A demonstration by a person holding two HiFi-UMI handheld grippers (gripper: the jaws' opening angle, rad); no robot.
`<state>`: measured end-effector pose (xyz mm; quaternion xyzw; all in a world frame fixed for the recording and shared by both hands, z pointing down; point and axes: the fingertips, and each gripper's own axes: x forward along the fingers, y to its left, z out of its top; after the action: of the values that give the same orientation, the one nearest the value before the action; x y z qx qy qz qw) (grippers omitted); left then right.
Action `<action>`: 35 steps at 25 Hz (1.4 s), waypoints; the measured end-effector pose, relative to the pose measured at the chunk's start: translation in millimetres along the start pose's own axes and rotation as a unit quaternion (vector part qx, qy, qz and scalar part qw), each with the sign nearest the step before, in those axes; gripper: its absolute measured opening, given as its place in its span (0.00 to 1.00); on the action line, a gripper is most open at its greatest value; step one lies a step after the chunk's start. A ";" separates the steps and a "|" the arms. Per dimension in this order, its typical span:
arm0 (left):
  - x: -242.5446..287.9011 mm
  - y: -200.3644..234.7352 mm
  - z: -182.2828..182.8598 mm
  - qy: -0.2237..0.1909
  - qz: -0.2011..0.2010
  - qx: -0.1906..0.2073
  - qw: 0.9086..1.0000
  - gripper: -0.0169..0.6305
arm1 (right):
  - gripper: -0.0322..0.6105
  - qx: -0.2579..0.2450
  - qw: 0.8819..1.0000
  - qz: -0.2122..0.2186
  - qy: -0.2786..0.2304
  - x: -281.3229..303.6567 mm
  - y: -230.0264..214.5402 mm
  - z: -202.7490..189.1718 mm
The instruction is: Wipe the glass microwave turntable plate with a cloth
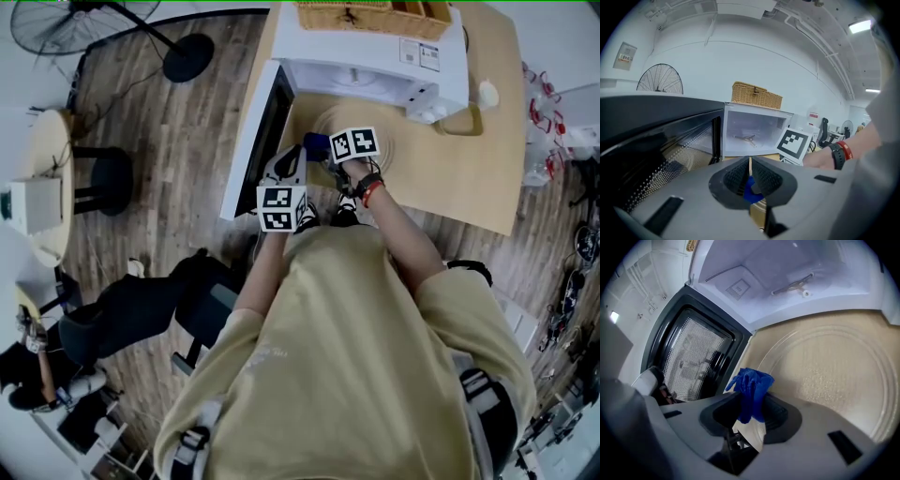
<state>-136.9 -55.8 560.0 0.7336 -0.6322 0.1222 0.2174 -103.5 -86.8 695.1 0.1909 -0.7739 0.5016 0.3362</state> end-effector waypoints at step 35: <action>41.0 -67.5 0.2 0.021 -0.102 0.042 0.994 0.08 | 0.28 0.066 0.994 -0.063 -0.059 -101.8 -99.5 -30.0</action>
<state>-63.7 -84.6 567.4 0.7999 -0.5437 0.1408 0.2113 40.7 -106.1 695.3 0.2903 -0.7438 0.5175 0.3077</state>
